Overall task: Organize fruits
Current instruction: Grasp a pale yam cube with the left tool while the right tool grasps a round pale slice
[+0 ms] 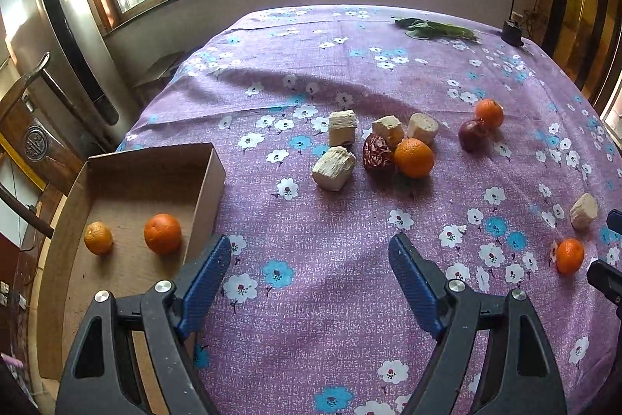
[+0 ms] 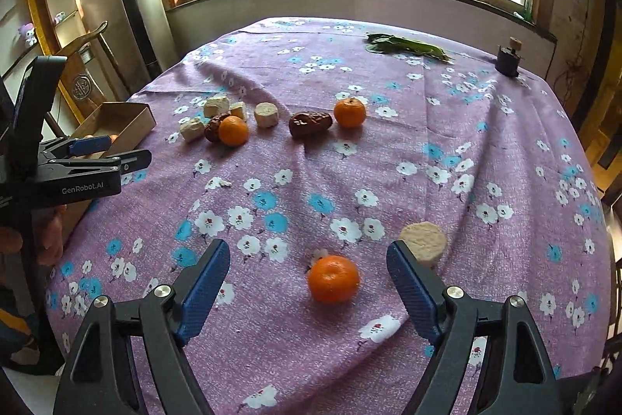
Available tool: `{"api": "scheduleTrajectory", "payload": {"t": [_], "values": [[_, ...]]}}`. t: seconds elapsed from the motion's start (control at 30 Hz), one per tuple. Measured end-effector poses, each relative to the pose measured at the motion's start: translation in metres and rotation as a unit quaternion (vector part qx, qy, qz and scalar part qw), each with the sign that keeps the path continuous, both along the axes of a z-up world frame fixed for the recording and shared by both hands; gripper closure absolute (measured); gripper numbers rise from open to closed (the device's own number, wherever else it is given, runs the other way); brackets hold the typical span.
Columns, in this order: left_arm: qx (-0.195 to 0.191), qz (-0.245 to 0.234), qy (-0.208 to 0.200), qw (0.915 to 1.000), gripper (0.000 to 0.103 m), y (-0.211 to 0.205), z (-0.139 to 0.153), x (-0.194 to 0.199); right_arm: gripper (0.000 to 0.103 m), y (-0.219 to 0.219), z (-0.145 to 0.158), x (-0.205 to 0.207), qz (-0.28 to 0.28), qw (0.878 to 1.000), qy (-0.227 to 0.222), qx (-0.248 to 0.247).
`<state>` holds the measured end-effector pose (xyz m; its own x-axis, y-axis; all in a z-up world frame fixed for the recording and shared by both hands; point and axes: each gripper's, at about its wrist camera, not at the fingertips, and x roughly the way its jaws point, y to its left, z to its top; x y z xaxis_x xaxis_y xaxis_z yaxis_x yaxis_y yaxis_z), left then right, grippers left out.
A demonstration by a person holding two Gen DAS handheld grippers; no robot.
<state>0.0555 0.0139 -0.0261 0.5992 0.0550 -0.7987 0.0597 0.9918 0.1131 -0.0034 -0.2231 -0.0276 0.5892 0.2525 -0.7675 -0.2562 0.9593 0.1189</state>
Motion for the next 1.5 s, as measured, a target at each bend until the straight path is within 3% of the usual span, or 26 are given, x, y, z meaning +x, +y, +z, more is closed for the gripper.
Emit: {"api": "scheduleTrajectory", "payload": {"t": [0.57,1.03,1.1,1.17,1.23,1.27,1.3,1.37,1.5], "values": [[0.024,-0.072,0.051,0.9958,0.02,0.0,-0.021,0.067,0.017,-0.026,-0.014,0.008,-0.025,1.0,0.014,-0.002],[0.031,-0.079,0.06,0.9946,0.02,-0.006,-0.034,0.083,0.017,-0.05,-0.031,0.041,-0.062,0.997,0.034,-0.028],[0.035,-0.079,0.061,0.9944,0.02,-0.007,-0.036,0.084,0.026,-0.053,-0.037,0.049,-0.064,0.996,0.048,-0.023],[0.037,-0.078,0.063,0.9942,0.02,-0.007,-0.039,0.086,0.059,-0.054,-0.046,0.054,-0.062,0.996,0.065,-0.022],[0.028,-0.079,0.062,0.9945,0.025,-0.005,-0.04,0.087,0.062,-0.054,-0.047,0.053,-0.063,0.996,0.061,-0.025],[0.017,-0.084,0.064,0.9943,0.035,-0.005,-0.039,0.087,0.064,-0.054,-0.046,0.053,-0.062,0.996,0.059,-0.025],[0.007,-0.087,0.066,0.994,0.052,-0.004,-0.039,0.088,0.064,-0.055,-0.045,0.053,-0.062,0.996,0.059,-0.024],[-0.015,-0.09,0.073,0.9932,0.073,-0.003,-0.038,0.088,0.064,-0.055,-0.044,0.052,-0.062,0.996,0.058,-0.024],[-0.011,-0.088,0.073,0.9934,0.073,-0.003,-0.038,0.085,0.064,-0.054,-0.039,0.048,-0.06,0.997,0.052,-0.022]]}}
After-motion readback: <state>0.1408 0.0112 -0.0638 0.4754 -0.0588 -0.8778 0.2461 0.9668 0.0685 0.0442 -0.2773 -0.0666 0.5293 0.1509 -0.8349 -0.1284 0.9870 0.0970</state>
